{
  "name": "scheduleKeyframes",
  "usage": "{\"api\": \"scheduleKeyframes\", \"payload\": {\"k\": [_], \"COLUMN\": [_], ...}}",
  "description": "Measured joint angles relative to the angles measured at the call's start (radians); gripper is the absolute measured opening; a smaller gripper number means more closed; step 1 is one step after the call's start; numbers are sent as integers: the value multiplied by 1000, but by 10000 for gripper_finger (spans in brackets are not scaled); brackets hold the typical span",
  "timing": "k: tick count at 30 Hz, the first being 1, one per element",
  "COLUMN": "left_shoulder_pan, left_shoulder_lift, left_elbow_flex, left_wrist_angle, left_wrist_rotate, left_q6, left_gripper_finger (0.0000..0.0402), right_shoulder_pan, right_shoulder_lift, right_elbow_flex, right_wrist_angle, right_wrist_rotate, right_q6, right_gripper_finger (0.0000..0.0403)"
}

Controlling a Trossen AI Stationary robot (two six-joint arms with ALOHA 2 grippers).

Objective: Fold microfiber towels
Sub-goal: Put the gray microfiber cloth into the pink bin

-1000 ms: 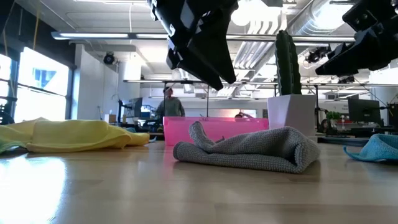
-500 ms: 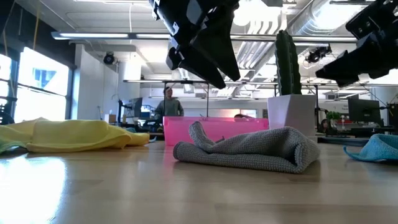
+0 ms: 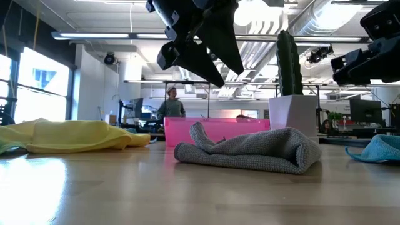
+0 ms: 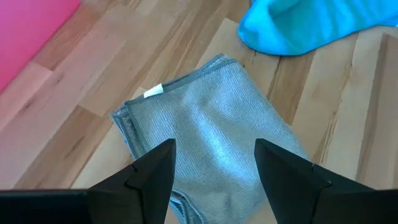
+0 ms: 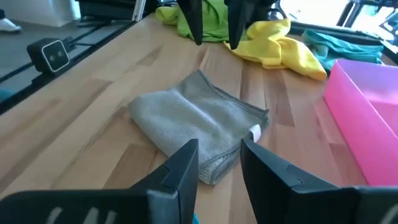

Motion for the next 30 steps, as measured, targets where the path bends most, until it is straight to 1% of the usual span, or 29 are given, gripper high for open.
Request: {"api": "scheduleKeyframes", "payload": {"k": [5,11,15,17,20,24,27,30], "left_shoulder_pan": [-26,-64,-83,-84,-84,-75,-63,-31], "left_shoulder_lift": [0,16,21,20,20,20,20,20], "left_elbow_flex": [0,0,-1,-4,-43,-94,-138,-171], "left_wrist_angle": [0,3,-62,-83,-50,-23,57,111], "left_wrist_rotate": [-46,-53,-104,-105,-106,-105,-105,-106], "left_q6": [-15,-77,-156,-195,-259,-344,-355,-358], "left_gripper_finger": [209,209,209,212,226,258,282,298], "right_shoulder_pan": [0,0,0,0,0,0,0,0], "right_shoulder_lift": [0,0,0,0,0,0,0,0], "right_elbow_flex": [0,0,0,0,0,0,0,0], "right_wrist_angle": [0,0,0,0,0,0,0,0], "right_wrist_rotate": [0,0,0,0,0,0,0,0], "right_q6": [-61,-62,-69,-70,-70,-70,-70,-70], "right_gripper_finger": [114,114,114,114,114,114,114,114]}}
